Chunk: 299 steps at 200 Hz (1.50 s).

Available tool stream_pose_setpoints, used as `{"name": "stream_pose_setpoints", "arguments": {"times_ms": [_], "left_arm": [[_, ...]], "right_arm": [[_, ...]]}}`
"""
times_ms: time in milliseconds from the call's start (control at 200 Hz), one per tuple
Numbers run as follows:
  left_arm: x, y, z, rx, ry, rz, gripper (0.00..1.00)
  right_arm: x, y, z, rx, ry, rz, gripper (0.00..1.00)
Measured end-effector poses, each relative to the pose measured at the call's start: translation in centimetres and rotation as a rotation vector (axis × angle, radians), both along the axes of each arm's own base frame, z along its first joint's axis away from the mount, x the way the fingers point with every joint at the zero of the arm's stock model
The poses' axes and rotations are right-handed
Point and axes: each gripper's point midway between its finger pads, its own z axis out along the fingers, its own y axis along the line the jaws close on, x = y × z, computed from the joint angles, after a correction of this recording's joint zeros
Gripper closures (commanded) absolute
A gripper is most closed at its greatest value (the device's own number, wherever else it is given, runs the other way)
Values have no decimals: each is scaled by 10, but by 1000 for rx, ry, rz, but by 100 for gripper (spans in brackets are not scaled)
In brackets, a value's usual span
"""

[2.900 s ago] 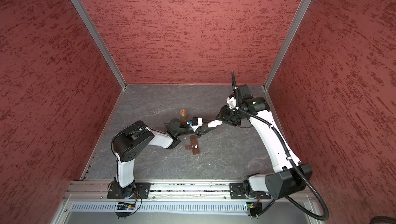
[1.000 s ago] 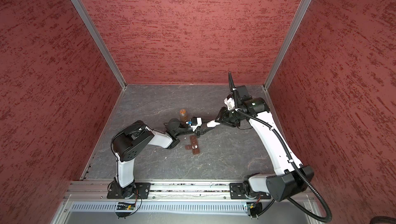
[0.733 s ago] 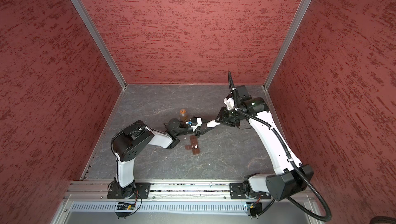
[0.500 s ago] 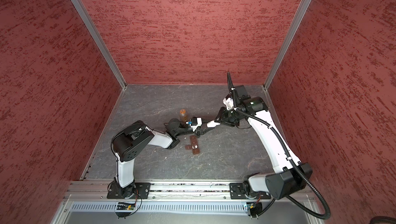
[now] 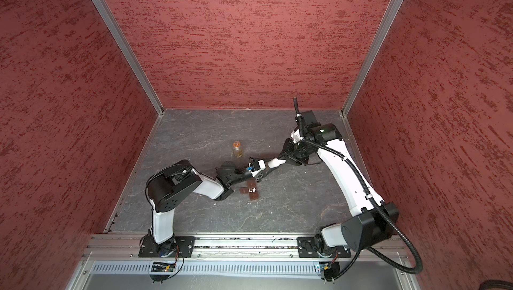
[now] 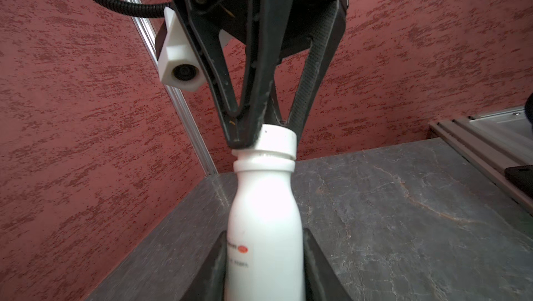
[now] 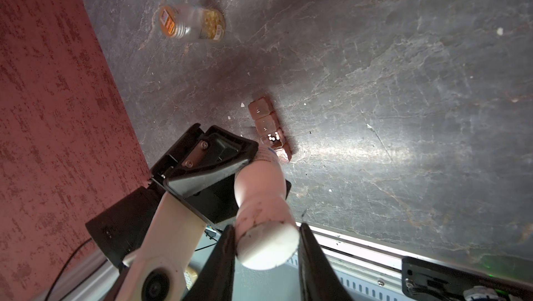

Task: Sort the pills into containers
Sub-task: 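Open the right gripper off the cap and lift it away from the bottle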

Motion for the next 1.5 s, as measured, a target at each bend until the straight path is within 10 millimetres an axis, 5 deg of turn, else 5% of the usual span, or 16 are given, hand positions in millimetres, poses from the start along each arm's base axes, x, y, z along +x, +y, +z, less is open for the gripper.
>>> {"name": "stream_pose_setpoints", "arguments": {"times_ms": [386,1017,1498], "left_arm": [[6,0,-5,41,-70,78,100],[-9,-5,-4,37,-67,-10,100],[-17,-8,-5,26,-28,-81,100]], "right_arm": [[3,0,-5,13,30,-59,69],[-3,-2,-8,-31,-34,91,48],[1,-2,9,-39,-95,121,35]]}}
